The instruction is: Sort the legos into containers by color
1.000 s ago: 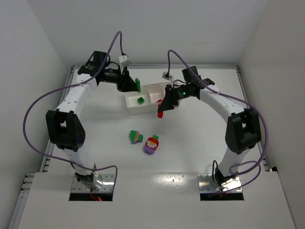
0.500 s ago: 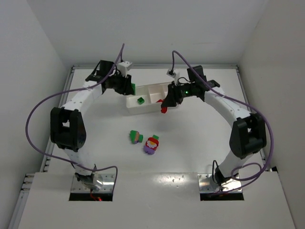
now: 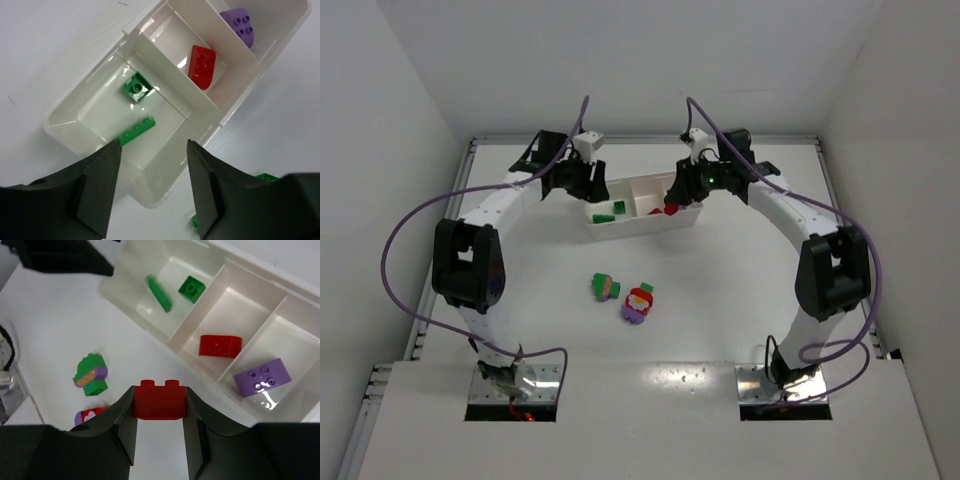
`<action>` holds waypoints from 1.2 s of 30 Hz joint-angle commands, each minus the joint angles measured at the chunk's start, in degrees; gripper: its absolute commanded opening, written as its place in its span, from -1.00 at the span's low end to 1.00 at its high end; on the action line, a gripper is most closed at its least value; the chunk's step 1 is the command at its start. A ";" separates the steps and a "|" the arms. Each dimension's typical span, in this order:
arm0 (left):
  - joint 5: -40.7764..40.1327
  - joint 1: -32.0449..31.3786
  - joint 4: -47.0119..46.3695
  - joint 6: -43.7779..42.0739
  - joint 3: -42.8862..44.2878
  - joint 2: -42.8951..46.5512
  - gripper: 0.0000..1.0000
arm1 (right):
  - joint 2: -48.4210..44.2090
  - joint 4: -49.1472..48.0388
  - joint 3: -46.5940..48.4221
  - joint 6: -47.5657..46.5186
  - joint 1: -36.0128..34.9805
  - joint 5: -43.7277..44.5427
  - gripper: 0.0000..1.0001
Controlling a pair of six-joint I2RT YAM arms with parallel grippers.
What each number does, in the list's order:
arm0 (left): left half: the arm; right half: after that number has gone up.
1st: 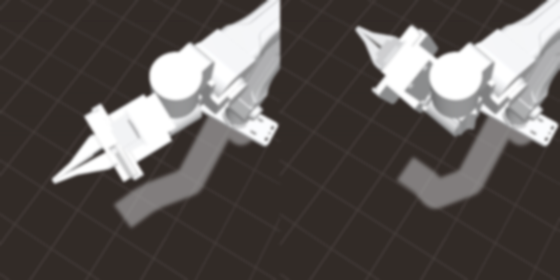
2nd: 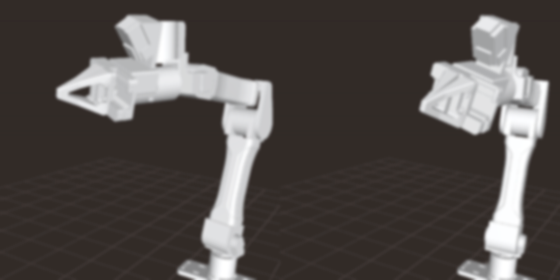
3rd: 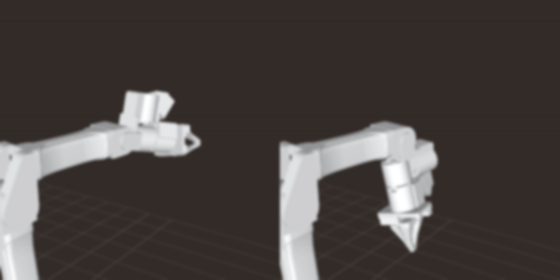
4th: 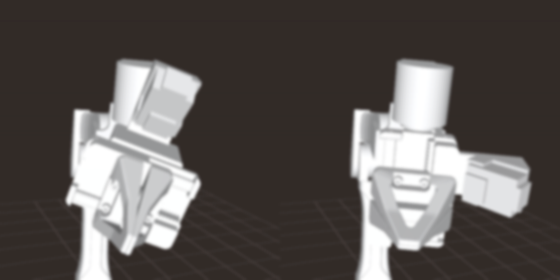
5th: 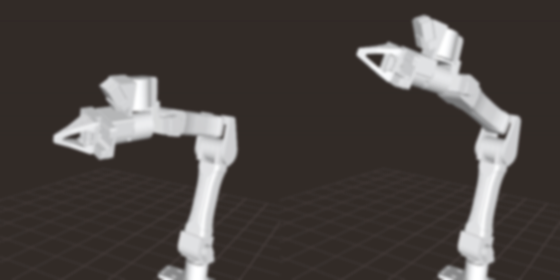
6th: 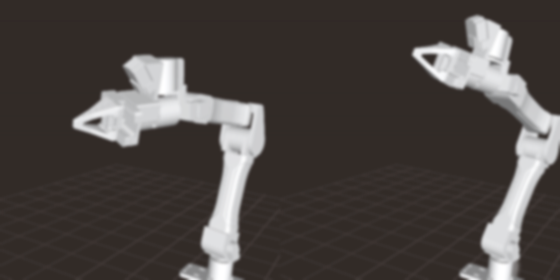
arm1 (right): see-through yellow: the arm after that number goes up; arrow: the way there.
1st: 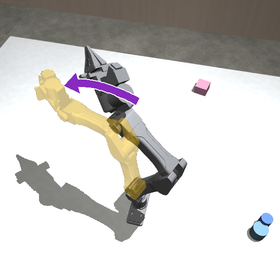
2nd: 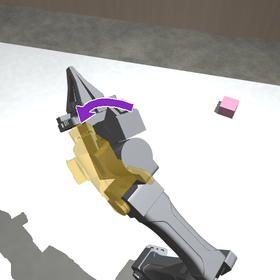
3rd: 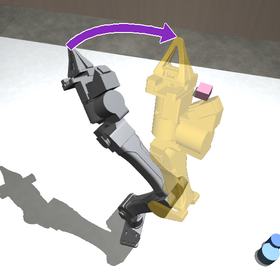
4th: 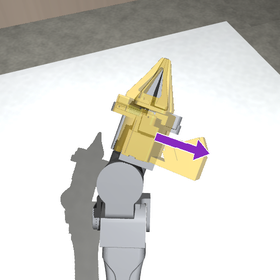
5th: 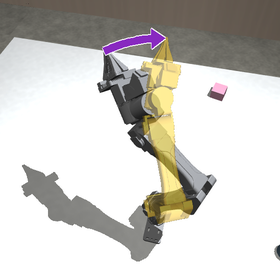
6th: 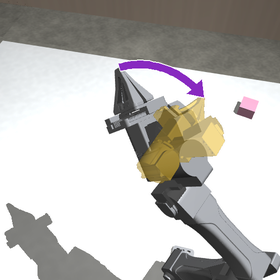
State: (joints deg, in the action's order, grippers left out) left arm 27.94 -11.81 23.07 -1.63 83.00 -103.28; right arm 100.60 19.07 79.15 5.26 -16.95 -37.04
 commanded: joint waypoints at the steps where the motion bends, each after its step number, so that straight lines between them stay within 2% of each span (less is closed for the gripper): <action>1: -0.26 -1.37 -2.33 0.84 -0.56 0.80 0.26 | 3.19 -4.39 4.77 1.69 0.34 1.70 -0.96; 8: 4.40 -1.37 -5.22 1.45 -3.19 5.54 0.40 | 9.08 -6.68 11.01 5.02 -0.98 0.65 -0.96; 9: 4.40 -0.76 -7.14 3.02 -3.72 7.81 0.82 | 11.01 -7.20 11.72 5.03 -1.59 0.65 -0.96; 10: 4.40 -0.23 -8.55 4.77 -5.20 8.88 0.99 | 12.07 -7.20 13.03 5.03 -1.59 0.65 -0.96; 13: 4.40 1.96 -13.04 13.56 -6.36 11.26 1.00 | 15.49 -7.20 15.32 5.03 -2.21 1.26 -0.88; 14: 4.40 3.54 -14.53 16.71 -6.36 12.13 1.00 | 16.55 -7.20 16.11 5.03 -2.91 2.05 -0.79; 18: 5.01 7.24 -18.66 22.44 -9.08 14.69 1.00 | 19.02 -6.59 18.57 4.50 -4.06 5.12 -0.63; 22: 12.12 10.93 -23.60 24.56 -12.42 15.75 1.00 | 21.65 -6.06 20.34 3.28 -4.58 7.76 -0.59; 25: 17.04 11.73 -21.50 23.34 -11.72 14.34 1.00 | 23.41 -6.06 21.39 2.74 -5.63 8.91 -0.42; 26: 16.19 11.73 -20.44 23.34 -11.11 14.34 1.00 | 24.20 -6.06 21.91 2.22 -5.64 8.91 -0.20; 30: 13.46 11.03 -19.82 18.44 -12.69 17.40 1.00 | 24.74 -6.06 21.92 1.69 -6.25 11.89 0.15; 33: 11.17 8.39 -18.85 13.77 -14.79 19.52 1.00 | 24.74 -6.06 21.92 1.69 -6.78 12.43 0.20; 36: 13.43 6.55 -17.55 9.20 -17.52 22.77 1.00 | 21.41 -5.54 19.91 1.69 -7.30 12.95 0.23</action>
State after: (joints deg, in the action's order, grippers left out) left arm 39.22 -3.33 4.89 13.67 66.76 -85.10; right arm 125.51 14.24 98.76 7.55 -23.18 -25.45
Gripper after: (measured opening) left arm 0.997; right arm 0.611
